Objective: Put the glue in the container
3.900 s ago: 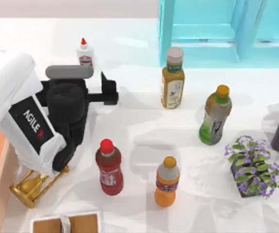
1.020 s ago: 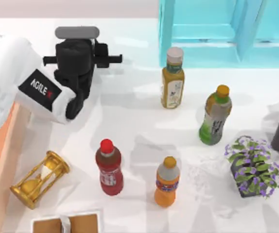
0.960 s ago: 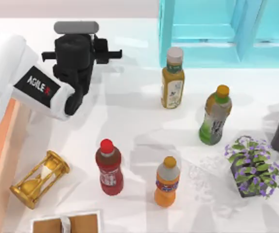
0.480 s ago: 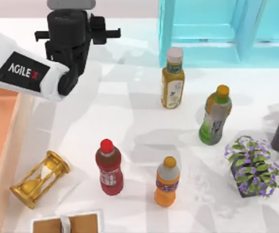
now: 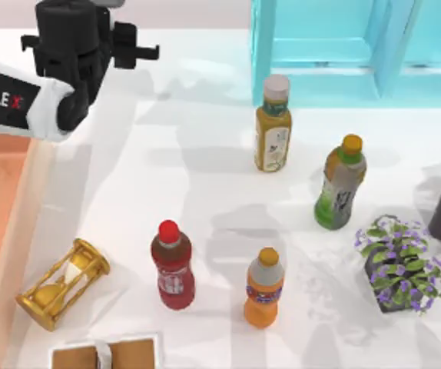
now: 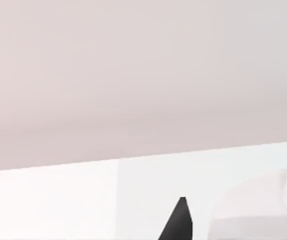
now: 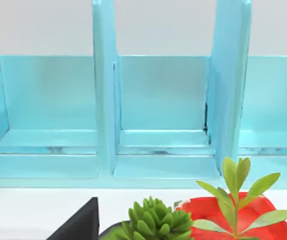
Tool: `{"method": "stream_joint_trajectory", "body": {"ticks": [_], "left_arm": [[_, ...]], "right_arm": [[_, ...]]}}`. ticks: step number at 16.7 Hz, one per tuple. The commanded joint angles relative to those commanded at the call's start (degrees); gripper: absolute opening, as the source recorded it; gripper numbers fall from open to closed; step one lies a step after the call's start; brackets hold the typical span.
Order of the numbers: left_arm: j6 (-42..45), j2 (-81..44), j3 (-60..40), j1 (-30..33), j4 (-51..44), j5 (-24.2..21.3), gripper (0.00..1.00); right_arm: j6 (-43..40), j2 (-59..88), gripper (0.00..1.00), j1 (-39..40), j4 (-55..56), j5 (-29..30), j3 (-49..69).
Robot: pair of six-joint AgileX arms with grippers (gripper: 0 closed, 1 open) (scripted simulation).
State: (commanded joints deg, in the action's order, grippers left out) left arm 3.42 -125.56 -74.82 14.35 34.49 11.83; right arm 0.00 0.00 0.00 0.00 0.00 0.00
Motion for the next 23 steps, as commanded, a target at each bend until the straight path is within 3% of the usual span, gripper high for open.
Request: {"method": "stream_joint_trajectory", "body": {"ticks": [3, 7, 16, 23], "left_arm": [[10.06, 4.38, -0.46, -7.03, -11.4, -6.52, 0.0], [28.47, 10.9, -1.36, -18.81, -30.88, -18.59, 0.0], [82.37, 14.77, 0.42, -47.1, -79.06, -52.84, 0.0], [120.7, 8.49, 4.87, -63.26, -108.25, -76.81, 0.0]], "right_arm": [[0.0, 0.0, 1.0, 0.0, 0.0, 0.0, 0.0], [0.0, 0.0, 1.0, 0.0, 0.0, 0.0, 0.0], [0.0, 0.0, 1.0, 0.0, 0.0, 0.0, 0.0], [0.0, 0.0, 1.0, 0.0, 0.0, 0.0, 0.0]]}}
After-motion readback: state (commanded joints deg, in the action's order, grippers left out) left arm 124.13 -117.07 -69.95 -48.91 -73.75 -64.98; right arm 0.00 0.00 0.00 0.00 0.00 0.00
